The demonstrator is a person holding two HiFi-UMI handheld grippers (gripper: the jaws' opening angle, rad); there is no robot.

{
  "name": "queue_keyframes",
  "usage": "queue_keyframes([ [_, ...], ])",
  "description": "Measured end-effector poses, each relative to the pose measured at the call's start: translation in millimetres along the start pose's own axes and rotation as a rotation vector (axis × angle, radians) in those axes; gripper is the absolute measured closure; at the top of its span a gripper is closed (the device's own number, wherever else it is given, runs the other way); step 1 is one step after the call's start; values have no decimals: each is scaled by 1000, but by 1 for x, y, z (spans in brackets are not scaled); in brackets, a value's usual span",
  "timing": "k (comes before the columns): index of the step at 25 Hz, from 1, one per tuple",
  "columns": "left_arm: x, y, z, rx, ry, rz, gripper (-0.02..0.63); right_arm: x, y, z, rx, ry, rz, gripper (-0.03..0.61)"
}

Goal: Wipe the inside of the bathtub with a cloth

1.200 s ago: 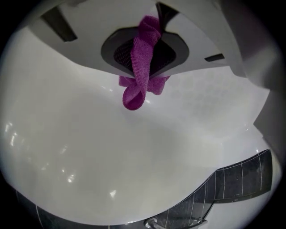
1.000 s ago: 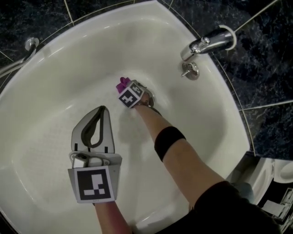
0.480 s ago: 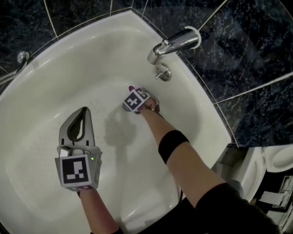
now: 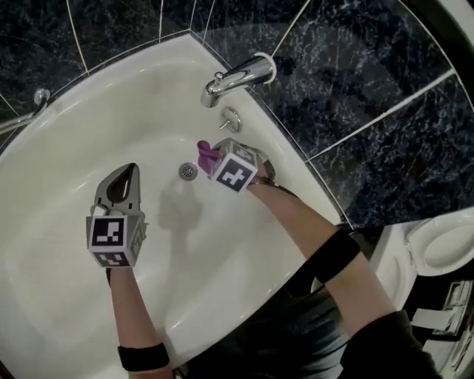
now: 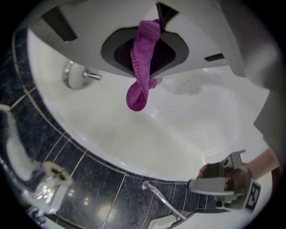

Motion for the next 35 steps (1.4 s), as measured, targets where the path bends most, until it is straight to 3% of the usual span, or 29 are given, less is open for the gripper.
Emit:
queue_keyframes([
  [2,-15,-2,4,6,-25,25,616,-13,2,-28,-38,-46,-35,509],
  [5,-36,4,6,6,-69,21,615,-29,3,-59,-44,-130,-210,510],
  [8,-39,8,9,-3,-62,4,616,-41,3,-75,-12,-188,-371,511],
  [12,-37,25,23,-33,-43,-22,617,-43,2,-79,84,-229,-702,509],
  [16,-51,37,42,-57,-78,9,615,-56,4,-73,189,-258,-975,511],
  [22,-80,48,43,-78,-147,14,616,-74,-3,-54,373,-234,-1218,511],
  [25,-89,51,44,-78,-167,29,617,-73,-12,-48,455,-181,-1358,514],
  [29,-89,51,43,-82,-169,26,615,-67,-33,-48,558,-82,-1397,515],
  [35,-78,48,41,-87,-150,1,617,-52,-78,-71,697,86,-1255,514],
])
Point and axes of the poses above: the fingertips, and each gripper's own axes: z forward along the fingers, x to its left, y out of its top, the point moved 1 cm from there along -z, backward along the fingers, and after that the axes turned 13 degrees about z, right-handed, at the moved point
